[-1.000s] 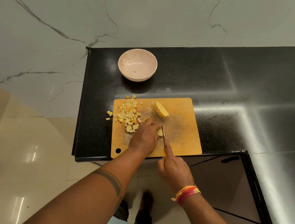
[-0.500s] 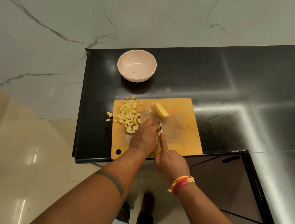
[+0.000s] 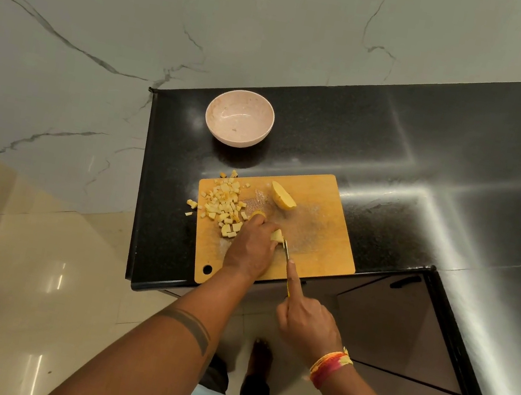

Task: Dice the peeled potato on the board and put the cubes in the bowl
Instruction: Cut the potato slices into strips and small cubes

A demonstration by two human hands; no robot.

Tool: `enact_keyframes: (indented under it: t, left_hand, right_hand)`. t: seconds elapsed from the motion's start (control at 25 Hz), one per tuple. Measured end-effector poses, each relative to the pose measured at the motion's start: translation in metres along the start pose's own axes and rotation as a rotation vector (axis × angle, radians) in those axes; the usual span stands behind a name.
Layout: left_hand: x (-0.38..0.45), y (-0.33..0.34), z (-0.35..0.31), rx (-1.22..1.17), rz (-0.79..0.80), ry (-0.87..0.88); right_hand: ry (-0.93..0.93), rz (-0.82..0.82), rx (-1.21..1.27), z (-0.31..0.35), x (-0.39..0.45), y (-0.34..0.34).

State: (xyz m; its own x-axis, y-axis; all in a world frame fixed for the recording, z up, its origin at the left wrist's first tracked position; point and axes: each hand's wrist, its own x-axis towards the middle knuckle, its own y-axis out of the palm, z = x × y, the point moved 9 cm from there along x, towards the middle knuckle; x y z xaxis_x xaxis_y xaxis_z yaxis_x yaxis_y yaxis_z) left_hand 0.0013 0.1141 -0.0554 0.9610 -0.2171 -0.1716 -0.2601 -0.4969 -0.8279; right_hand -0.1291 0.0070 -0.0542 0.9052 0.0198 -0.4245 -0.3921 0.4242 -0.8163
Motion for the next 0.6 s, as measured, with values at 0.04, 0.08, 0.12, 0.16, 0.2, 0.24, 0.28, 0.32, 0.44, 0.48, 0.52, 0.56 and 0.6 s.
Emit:
enact_keyframes:
  t: [0.04,0.08,0.12,0.16,0.2,0.24,0.28,0.32,0.44,0.48,0.52,0.56,0.6]
  left_hand:
    - [-0.001,0.000,0.001,-0.004,-0.002,-0.001]
    - [-0.001,0.001,0.002,-0.007,-0.006,-0.002]
    - [-0.001,0.001,0.002,-0.010,-0.011,-0.004]
    - [-0.001,0.000,0.001,-0.011,-0.015,-0.007]
    - [-0.001,0.000,0.001,-0.011,-0.016,-0.011]
    - [0.000,-0.001,0.001,-0.009,-0.014,-0.012]
    - [0.000,-0.002,0.000,-0.008,-0.012,-0.011]
    - [0.001,-0.002,0.000,-0.008,-0.009,-0.008]
    - [0.001,-0.004,-0.001,-0.010,-0.016,-0.002]
    - [0.001,-0.006,-0.002,-0.014,-0.021,-0.003]
    - [0.001,-0.006,-0.003,-0.016,-0.025,-0.006]
    - [0.001,-0.006,-0.003,-0.014,-0.027,-0.008]
    - [0.001,-0.007,-0.004,-0.006,-0.027,-0.009]
  right_hand:
    - [0.005,-0.005,0.012,0.002,0.004,-0.002]
    - [0.012,-0.007,0.018,0.004,0.009,-0.005]
    - [0.018,-0.006,0.021,0.006,0.014,-0.007]
    - [0.018,0.001,0.023,0.007,0.020,-0.009]
    - [0.015,0.006,0.027,0.009,0.026,-0.010]
    - [0.012,0.006,0.029,0.012,0.031,-0.011]
    - [0.009,0.005,0.031,0.014,0.035,-0.011]
    - [0.008,0.010,0.035,0.015,0.040,-0.011]
    - [0.007,0.026,0.037,0.018,0.048,-0.009]
    - [0.013,0.029,0.029,0.018,0.049,-0.008]
    - [0.019,0.032,0.023,0.017,0.048,-0.007]
    - [0.022,0.034,0.018,0.016,0.047,-0.007]
    - [0.021,0.034,0.011,0.015,0.045,-0.006]
